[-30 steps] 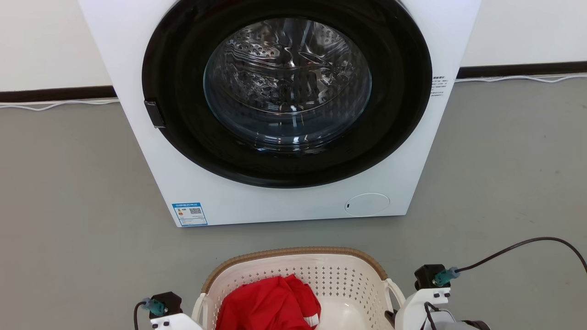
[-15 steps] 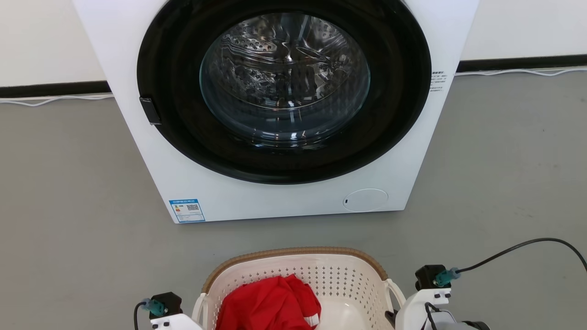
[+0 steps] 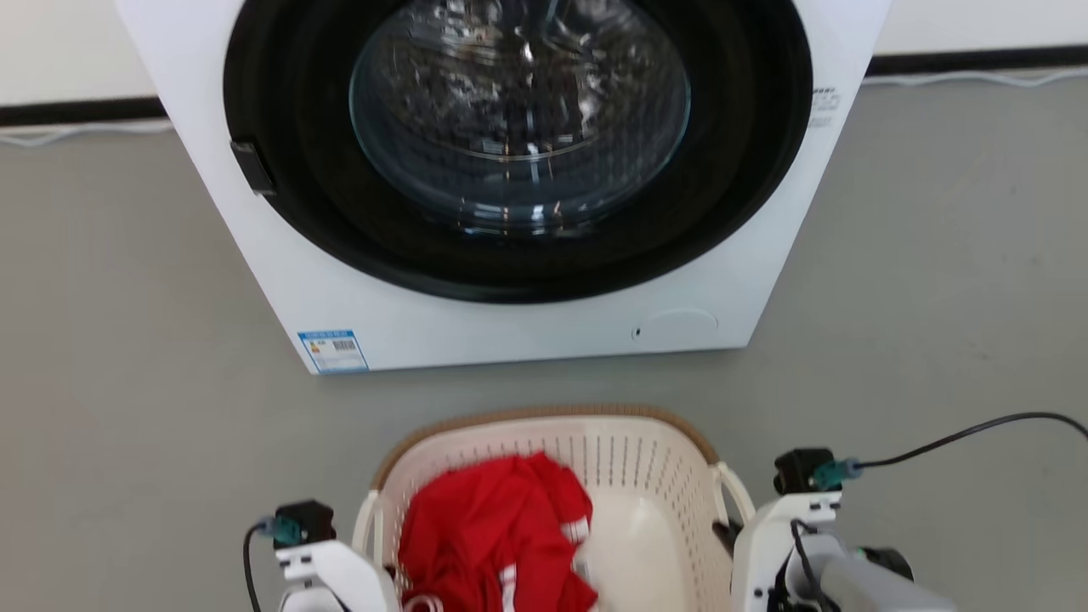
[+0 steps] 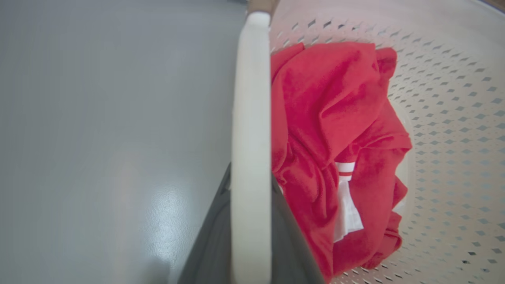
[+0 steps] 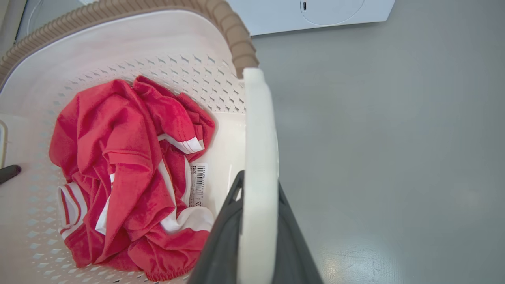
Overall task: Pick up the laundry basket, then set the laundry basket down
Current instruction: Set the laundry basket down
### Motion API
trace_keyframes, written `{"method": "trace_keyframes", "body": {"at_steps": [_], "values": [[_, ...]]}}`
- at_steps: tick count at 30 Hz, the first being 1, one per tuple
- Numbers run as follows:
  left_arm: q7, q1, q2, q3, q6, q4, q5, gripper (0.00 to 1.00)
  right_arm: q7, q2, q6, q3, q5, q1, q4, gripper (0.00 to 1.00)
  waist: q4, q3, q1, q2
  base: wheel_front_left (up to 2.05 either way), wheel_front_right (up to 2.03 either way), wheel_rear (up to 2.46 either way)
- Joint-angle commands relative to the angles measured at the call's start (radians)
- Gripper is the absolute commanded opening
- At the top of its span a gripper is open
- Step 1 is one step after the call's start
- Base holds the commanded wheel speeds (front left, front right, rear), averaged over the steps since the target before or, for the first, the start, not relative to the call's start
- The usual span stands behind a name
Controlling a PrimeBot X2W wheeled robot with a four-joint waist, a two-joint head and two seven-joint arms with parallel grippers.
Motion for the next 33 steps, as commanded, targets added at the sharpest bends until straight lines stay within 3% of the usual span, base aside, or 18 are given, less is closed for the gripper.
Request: {"method": "trace_keyframes", "body": {"at_steps": [1,33], "values": [[-0.028,-0.072,0.013,0.019,-0.005,-0.021,-0.002,0.00,-0.037,0.008,0.016,-0.002,0.007,-0.031,-0.022,0.00,-0.001,0.037,0.0000,0.0000,0.00,0.00,0.00],[-0.219,-0.417,0.044,0.018,-0.001,-0.012,0.029,0.00,-0.266,-0.034,0.016,-0.024,0.014,-0.318,-0.034,0.00,0.005,0.525,0.0000,0.0000,0.00,0.00,0.00]]}}
